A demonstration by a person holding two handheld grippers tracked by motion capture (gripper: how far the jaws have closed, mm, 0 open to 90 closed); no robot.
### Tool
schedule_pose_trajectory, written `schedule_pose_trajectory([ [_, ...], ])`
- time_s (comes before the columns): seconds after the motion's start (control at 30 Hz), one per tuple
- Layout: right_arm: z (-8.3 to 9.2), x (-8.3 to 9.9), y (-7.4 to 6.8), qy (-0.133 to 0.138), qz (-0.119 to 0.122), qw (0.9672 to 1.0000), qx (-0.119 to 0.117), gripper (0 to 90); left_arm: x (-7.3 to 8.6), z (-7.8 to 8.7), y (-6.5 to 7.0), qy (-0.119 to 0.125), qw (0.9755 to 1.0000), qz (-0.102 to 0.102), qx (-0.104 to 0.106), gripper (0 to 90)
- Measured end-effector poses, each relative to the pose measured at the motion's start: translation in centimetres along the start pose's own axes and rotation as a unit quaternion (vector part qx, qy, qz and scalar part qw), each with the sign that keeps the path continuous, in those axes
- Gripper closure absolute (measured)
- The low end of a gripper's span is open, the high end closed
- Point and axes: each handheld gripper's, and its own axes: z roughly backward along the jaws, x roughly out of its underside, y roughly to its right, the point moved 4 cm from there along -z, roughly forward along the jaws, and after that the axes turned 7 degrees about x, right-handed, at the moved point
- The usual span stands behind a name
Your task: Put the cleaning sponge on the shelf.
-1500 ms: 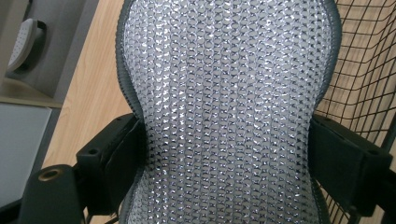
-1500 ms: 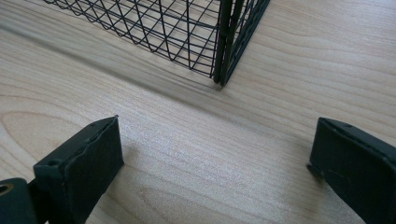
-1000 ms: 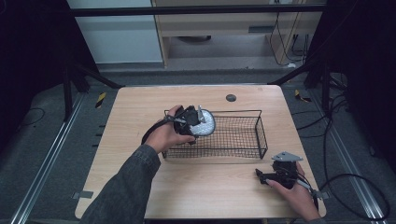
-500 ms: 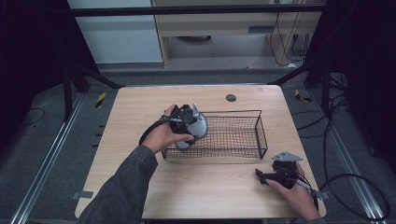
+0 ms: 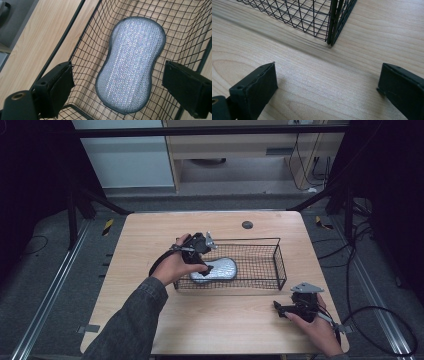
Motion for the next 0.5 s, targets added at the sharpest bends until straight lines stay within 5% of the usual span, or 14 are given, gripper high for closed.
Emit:
schedule_pose_trajectory([
  [0.5,0.0,0.0,0.0,0.000,-0.004,1.0000,0.000,2.4,-0.1,0.4,1.2,0.018,0.9998,-0.003,0.007,7.3],
])
